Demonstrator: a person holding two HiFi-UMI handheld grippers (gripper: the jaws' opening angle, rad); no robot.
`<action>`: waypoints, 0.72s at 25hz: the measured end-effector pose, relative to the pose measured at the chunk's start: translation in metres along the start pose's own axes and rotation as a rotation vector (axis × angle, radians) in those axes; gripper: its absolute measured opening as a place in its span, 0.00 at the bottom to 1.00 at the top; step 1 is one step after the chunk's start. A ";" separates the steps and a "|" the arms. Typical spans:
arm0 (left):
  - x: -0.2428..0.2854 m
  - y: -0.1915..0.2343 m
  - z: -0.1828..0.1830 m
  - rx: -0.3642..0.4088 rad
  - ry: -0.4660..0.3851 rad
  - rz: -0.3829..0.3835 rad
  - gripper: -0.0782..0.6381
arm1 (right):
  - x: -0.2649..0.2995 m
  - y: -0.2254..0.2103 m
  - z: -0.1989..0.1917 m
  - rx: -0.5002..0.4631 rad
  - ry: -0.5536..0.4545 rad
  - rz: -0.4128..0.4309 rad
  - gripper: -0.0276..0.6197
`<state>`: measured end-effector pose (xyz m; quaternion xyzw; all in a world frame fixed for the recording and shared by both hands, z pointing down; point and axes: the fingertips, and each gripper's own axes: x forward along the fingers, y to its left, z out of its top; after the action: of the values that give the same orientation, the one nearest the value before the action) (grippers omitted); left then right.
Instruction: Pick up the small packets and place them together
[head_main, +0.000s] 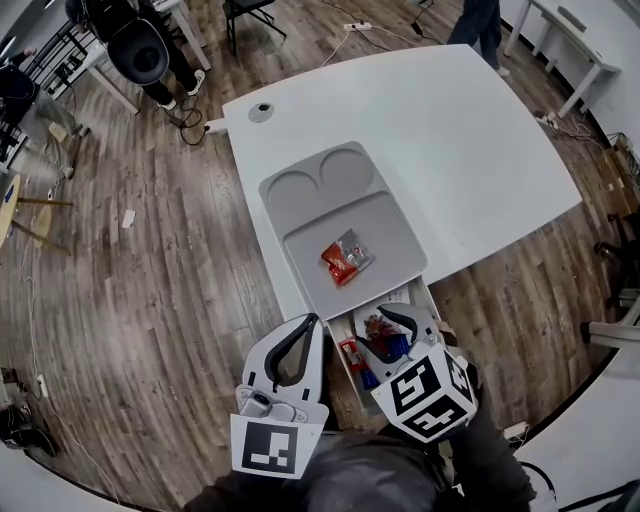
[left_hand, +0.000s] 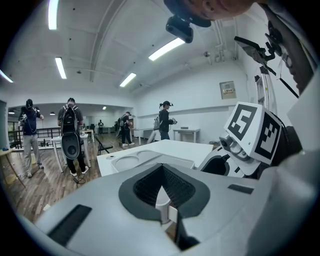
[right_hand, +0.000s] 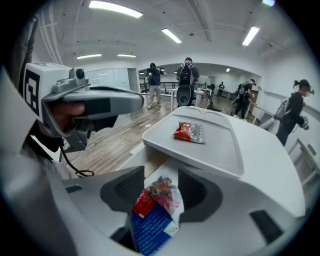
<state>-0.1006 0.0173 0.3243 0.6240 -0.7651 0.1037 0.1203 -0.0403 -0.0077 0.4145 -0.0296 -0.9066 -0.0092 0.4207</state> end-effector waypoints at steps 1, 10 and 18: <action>0.000 0.002 0.000 -0.001 0.002 -0.002 0.11 | 0.003 0.001 -0.001 0.002 0.012 0.003 0.35; 0.004 0.019 -0.007 -0.018 0.012 -0.008 0.11 | 0.029 -0.002 -0.013 0.023 0.099 0.001 0.44; 0.007 0.025 -0.013 -0.020 0.020 -0.005 0.11 | 0.035 -0.013 -0.019 0.000 0.143 -0.044 0.38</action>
<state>-0.1255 0.0193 0.3387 0.6237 -0.7633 0.1020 0.1342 -0.0491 -0.0196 0.4541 -0.0091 -0.8746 -0.0206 0.4843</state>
